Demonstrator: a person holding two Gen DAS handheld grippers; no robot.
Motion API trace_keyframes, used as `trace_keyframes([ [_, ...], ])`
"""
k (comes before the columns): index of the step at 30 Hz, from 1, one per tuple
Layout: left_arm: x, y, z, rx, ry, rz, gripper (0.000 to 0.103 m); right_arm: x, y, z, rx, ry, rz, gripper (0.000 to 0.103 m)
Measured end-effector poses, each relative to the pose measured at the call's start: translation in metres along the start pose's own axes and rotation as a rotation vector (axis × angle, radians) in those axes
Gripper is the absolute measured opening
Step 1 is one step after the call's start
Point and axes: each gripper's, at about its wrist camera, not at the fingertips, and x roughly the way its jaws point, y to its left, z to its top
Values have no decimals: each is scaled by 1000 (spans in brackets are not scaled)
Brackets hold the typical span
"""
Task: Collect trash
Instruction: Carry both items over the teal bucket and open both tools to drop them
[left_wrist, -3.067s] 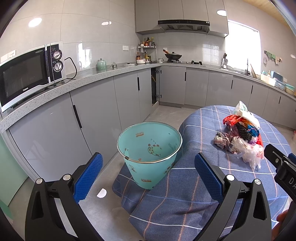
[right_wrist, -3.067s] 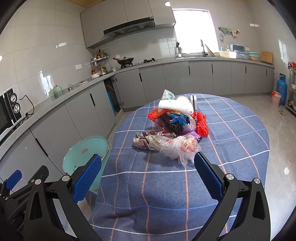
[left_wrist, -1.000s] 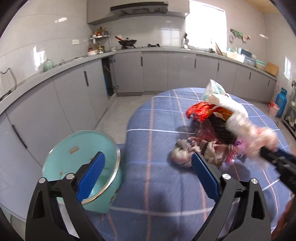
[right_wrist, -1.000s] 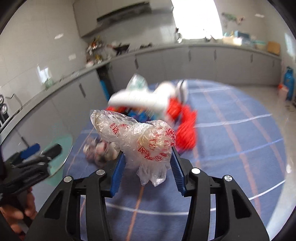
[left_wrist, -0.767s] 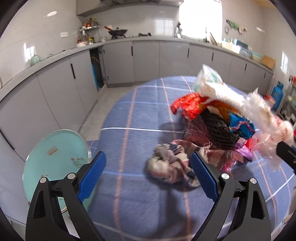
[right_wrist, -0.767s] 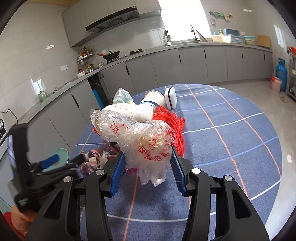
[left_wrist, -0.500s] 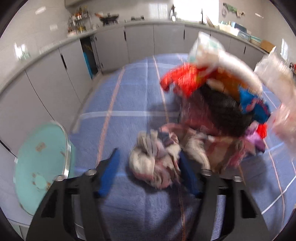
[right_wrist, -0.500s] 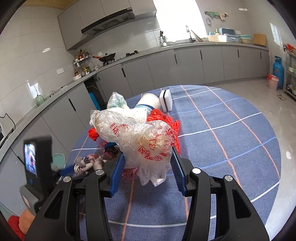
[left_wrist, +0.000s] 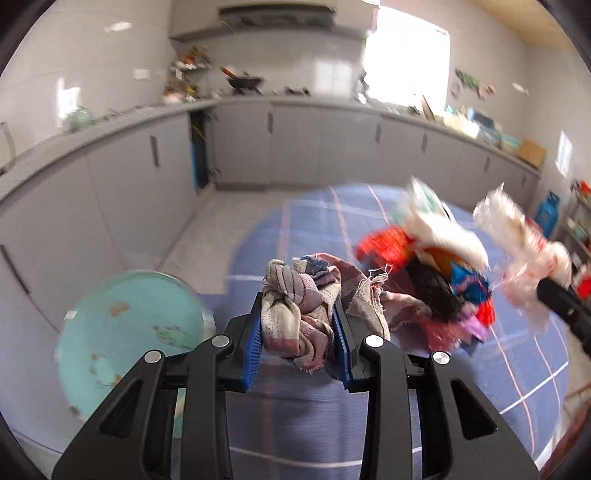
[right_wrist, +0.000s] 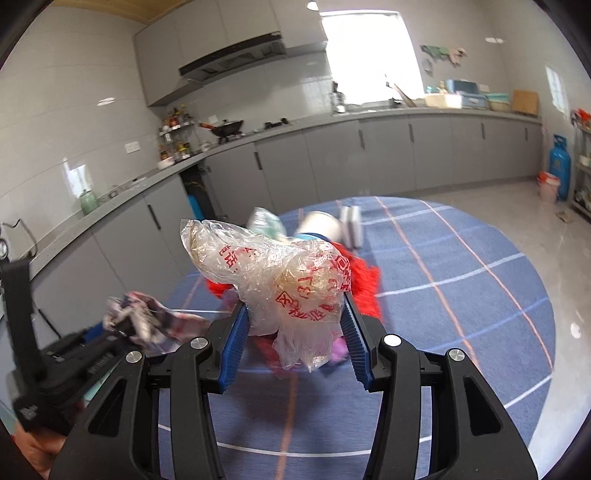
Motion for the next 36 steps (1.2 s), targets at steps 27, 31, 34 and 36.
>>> trace_keyframes([
  [27, -59, 183, -29, -272, -32, 352, 34, 80, 220, -36, -295, 180, 317, 49],
  [31, -47, 193, -36, -284, -5, 342, 34, 97, 234, -44, -322, 225, 309, 50],
  [34, -38, 197, -40, -289, 18, 339, 34, 107, 241, -49, -336, 258, 309, 50],
  [36, -31, 200, -42, -287, 31, 336, 34, 114, 245, -54, -343, 278, 309, 50],
])
